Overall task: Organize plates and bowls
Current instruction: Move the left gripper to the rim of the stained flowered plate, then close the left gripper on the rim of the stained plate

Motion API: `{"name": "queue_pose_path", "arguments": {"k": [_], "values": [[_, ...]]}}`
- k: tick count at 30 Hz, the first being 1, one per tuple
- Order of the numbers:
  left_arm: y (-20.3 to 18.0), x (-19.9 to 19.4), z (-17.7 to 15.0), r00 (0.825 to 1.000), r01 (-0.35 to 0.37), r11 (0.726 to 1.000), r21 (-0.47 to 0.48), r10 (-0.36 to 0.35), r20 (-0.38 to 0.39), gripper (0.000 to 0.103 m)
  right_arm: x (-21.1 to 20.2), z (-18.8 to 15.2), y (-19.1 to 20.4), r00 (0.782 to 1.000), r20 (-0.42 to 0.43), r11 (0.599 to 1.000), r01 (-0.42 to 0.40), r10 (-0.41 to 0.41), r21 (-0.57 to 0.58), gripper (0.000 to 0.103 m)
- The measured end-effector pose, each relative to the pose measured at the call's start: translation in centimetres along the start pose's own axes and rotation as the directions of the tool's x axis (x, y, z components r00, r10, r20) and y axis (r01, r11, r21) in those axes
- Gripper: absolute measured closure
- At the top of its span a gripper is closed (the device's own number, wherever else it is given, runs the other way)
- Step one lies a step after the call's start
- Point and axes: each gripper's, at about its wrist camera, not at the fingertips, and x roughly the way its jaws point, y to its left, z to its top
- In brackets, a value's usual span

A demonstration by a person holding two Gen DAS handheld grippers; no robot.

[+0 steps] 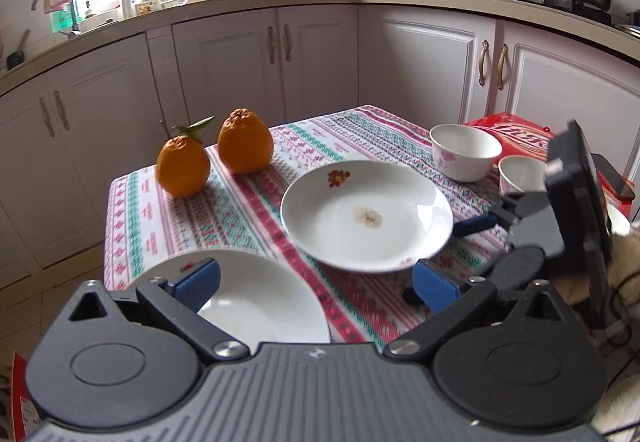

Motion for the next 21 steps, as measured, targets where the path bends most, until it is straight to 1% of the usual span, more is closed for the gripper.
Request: {"name": "queue_pose_path", "arguments": {"k": [4, 8, 14, 15, 18, 20, 21], "values": [[0.8, 3.4, 2.6, 0.999, 0.017, 1.000, 0.007, -0.017, -0.029, 0.001, 0.1, 0.0, -0.1, 1.000, 0.009, 1.000, -0.004, 0.004, -0.005, 0.000], [1.1, 7.1, 4.5, 0.997, 0.044, 0.999, 0.024, -0.043, -0.070, 0.001, 0.1, 0.1, -0.1, 1.000, 0.013, 1.000, -0.002, 0.002, -0.003, 0.000], [0.7, 12.4, 6.5, 0.985, 0.092, 0.994, 0.053, -0.084, -0.147, 0.002, -0.1, 0.1, -0.1, 1.000, 0.016, 1.000, -0.007, 0.007, -0.017, 0.000], [0.6, 13.2, 6.7, 0.983, 0.101, 0.993, 0.055, -0.091, -0.161, 0.004, -0.1, 0.1, -0.1, 1.000, 0.020, 1.000, -0.003, 0.003, -0.020, 0.000], [0.6, 15.1, 7.3, 0.972, 0.126, 0.990, 0.063, -0.111, -0.207, 0.005, -0.2, 0.2, -0.1, 1.000, 0.030, 1.000, 0.004, -0.003, -0.031, 0.000], [0.9, 16.4, 7.7, 0.964, 0.133, 0.990, 0.055, -0.116, -0.240, 0.012, -0.2, 0.2, -0.2, 0.999, 0.031, 0.999, -0.007, 0.008, -0.033, 0.001], [1.1, 17.1, 7.9, 0.957, 0.144, 0.988, 0.048, -0.127, -0.259, 0.019, -0.1, 0.2, -0.2, 0.999, 0.033, 0.999, -0.011, 0.012, -0.035, 0.001]]}}
